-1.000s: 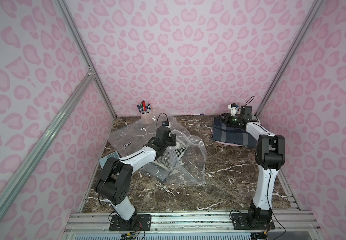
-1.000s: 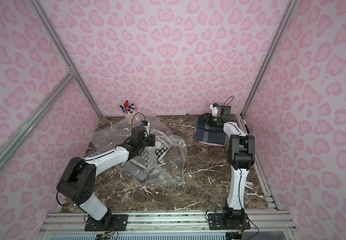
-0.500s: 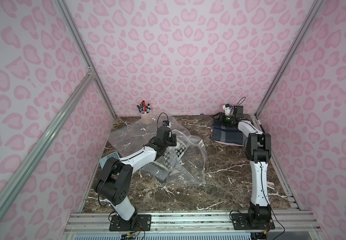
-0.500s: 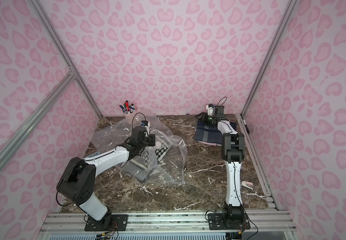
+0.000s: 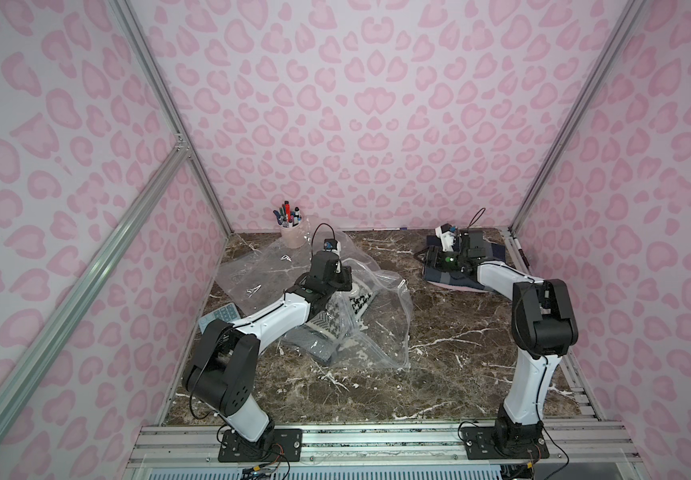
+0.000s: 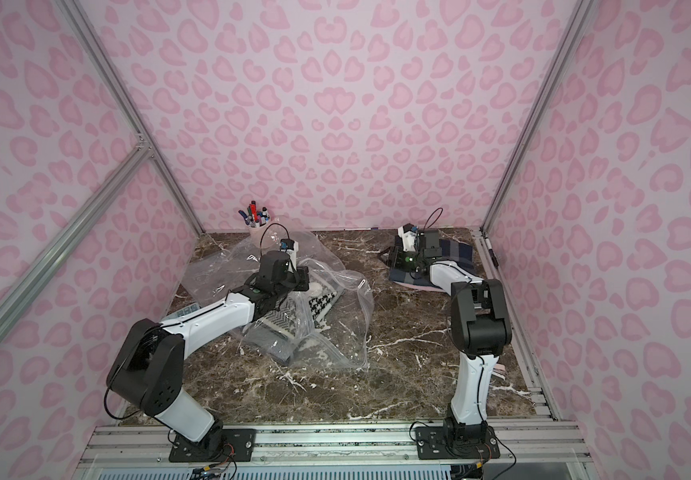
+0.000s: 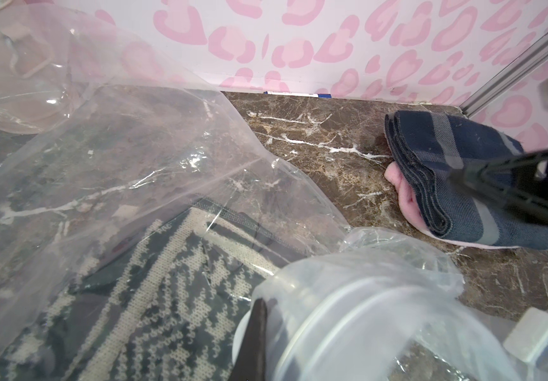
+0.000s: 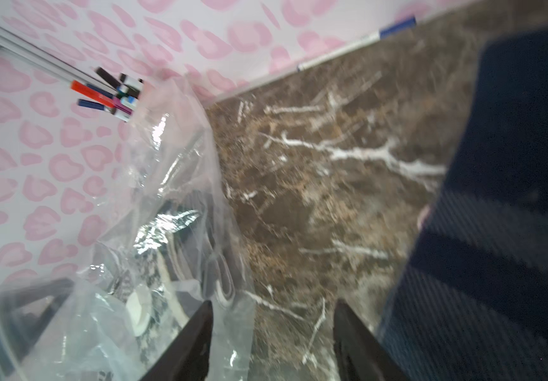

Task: Take the blanket out of the vacuum bag
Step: Place the blanket at the corner of the board.

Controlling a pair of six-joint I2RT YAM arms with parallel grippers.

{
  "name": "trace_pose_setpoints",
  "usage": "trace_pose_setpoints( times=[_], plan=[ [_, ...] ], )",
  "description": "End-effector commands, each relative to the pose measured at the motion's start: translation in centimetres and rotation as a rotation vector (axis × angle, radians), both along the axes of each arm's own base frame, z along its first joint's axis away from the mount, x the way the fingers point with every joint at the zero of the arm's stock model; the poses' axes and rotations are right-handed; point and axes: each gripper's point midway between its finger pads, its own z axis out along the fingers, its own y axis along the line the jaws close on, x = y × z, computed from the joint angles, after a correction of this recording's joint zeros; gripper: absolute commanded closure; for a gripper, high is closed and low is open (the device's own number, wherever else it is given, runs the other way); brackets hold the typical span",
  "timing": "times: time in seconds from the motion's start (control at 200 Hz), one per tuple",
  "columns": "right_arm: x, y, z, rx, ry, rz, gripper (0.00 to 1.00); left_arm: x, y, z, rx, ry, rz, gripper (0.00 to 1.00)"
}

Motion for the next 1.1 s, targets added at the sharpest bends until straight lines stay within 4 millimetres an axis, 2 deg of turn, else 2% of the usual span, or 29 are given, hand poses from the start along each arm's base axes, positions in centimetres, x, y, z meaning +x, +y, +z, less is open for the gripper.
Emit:
trace_pose_setpoints(
  times=[0.0,0.12,0.175,0.275,0.415,0.49,0.5,0.515,0.625,0.72,0.845,0.86,0.87,0.94,0.99,1.01,1.1],
  plan=[
    [1.0,-0.6,-0.9,0.008,-0.039,-0.043,0.41,0.1,-0.3,0.9,-0.006,-0.016,-0.013,0.96],
    [1.4,-0.1,-3.3,0.037,0.013,-0.011,0.41,-0.1,0.0,1.4,-0.004,-0.024,-0.007,0.96],
    [1.5,0.3,-3.3,0.042,0.012,-0.002,0.41,-0.2,0.2,1.6,0.002,-0.026,-0.001,0.96],
    [1.5,0.4,-2.2,0.038,-0.008,-0.005,0.41,-0.3,0.5,1.7,0.012,-0.032,0.006,0.96],
    [1.3,0.5,2.4,0.028,-0.068,-0.011,0.41,-0.3,0.1,2.7,-0.007,-0.051,-0.013,0.96],
    [1.1,0.3,6.0,0.011,-0.119,-0.017,0.41,-0.6,-0.5,4.1,-0.033,-0.088,-0.053,0.96],
    [1.5,0.3,7.4,0.01,-0.148,-0.019,0.41,-0.6,-0.6,4.3,-0.036,-0.096,-0.059,0.96],
    [1.6,0.1,8.5,0.001,-0.167,-0.026,0.41,-0.7,-0.7,4.7,-0.042,-0.107,-0.069,0.96],
    [2.1,-2.5,13.9,-0.057,-0.218,-0.108,0.41,-1.4,-1.2,7.5,-0.076,-0.196,-0.119,0.96],
    [1.5,-5.6,16.0,-0.054,-0.216,-0.165,0.41,-1.7,-1.9,10.7,-0.101,-0.296,-0.168,0.96],
    [-1.5,-8.2,16.1,-0.066,-0.206,-0.205,0.41,0.0,-3.4,13.1,-0.086,-0.33,-0.217,0.96],
    [-1.9,-8.2,16.4,-0.065,-0.217,-0.205,0.41,0.2,-3.6,13.5,-0.087,-0.336,-0.221,0.96],
    [-2.4,-8.2,15.5,-0.067,-0.197,-0.207,0.41,0.4,-3.7,13.6,-0.089,-0.338,-0.224,0.96],
    [-5.2,-7.9,15.0,-0.047,-0.199,-0.2,0.4,1.2,-4.4,14.1,-0.098,-0.349,-0.238,0.96],
    [-7.2,-7.6,14.5,-0.027,-0.19,-0.194,0.4,1.6,-4.7,13.6,-0.102,-0.343,-0.24,0.96],
    [-8.0,-7.4,14.2,-0.022,-0.184,-0.195,0.41,1.9,-4.8,14.9,-0.114,-0.369,-0.237,0.96],
    [-11.3,-6.7,13.3,0.009,-0.18,-0.2,0.41,2.6,-5.2,15.4,-0.13,-0.378,-0.233,0.96]
  ],
)
